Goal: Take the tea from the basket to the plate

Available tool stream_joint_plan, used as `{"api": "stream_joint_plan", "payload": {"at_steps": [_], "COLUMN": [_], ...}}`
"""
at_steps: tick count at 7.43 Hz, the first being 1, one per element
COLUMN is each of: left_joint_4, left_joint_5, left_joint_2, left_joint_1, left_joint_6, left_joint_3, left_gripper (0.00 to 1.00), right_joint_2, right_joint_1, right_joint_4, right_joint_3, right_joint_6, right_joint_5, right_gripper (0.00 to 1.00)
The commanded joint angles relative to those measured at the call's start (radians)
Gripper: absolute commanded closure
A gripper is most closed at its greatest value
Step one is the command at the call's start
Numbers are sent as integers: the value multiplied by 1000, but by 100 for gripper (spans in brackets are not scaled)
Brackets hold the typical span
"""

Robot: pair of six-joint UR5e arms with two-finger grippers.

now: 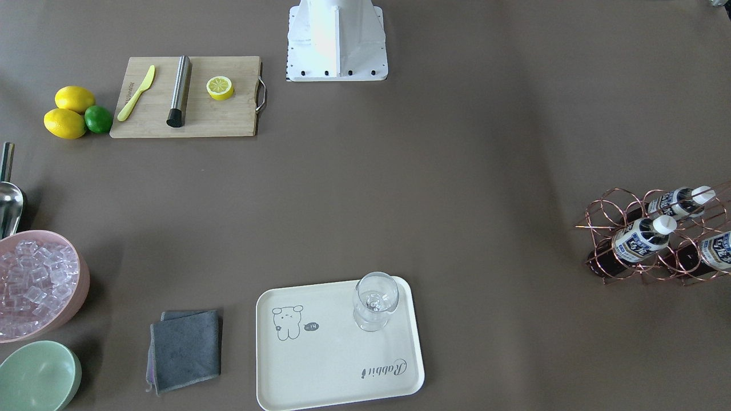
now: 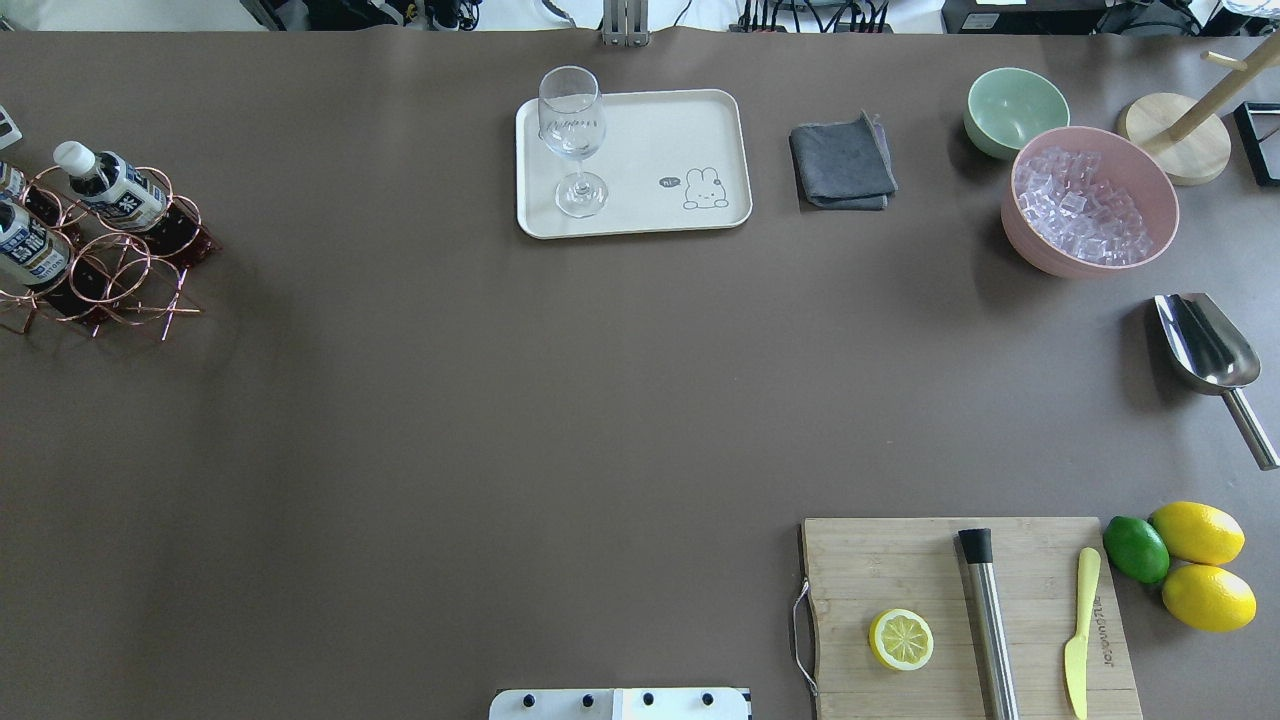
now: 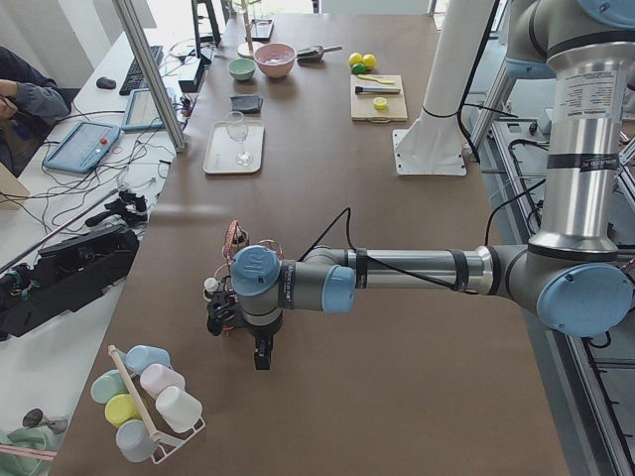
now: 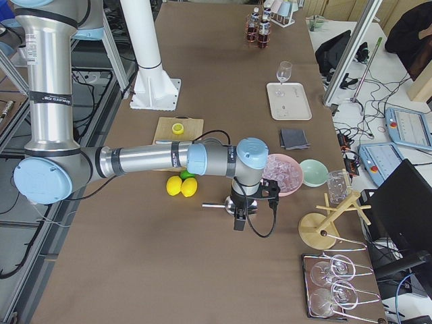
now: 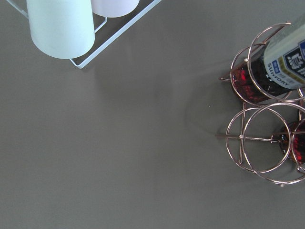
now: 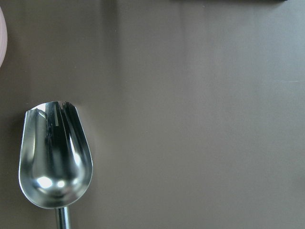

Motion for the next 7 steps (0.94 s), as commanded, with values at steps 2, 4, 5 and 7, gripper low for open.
{"api": "stream_joint_plan", "payload": {"at_steps": [2, 4, 5, 7], "left_joint_4": [2, 2, 0, 99], "left_joint_5": [-7, -30, -41, -30], "left_joint_2": [3, 9, 18, 40], "left_joint_1": [0, 0, 0, -6], "left_joint_6": [0, 0, 3, 156], "left_joint_3": [4, 1, -3, -45], "left_gripper": [2, 2, 2, 2], "right_joint_2": [-4, -1, 0, 2], "right_joint_1": [0, 0, 0, 0], "right_joint_4": [12, 12, 13, 13], "right_joint_3": [-1, -7, -8, -10], "right_joint_6": [1, -1, -1, -1], "right_joint_5": [0, 1, 1, 0], "right_gripper": [0, 0, 0, 0]}}
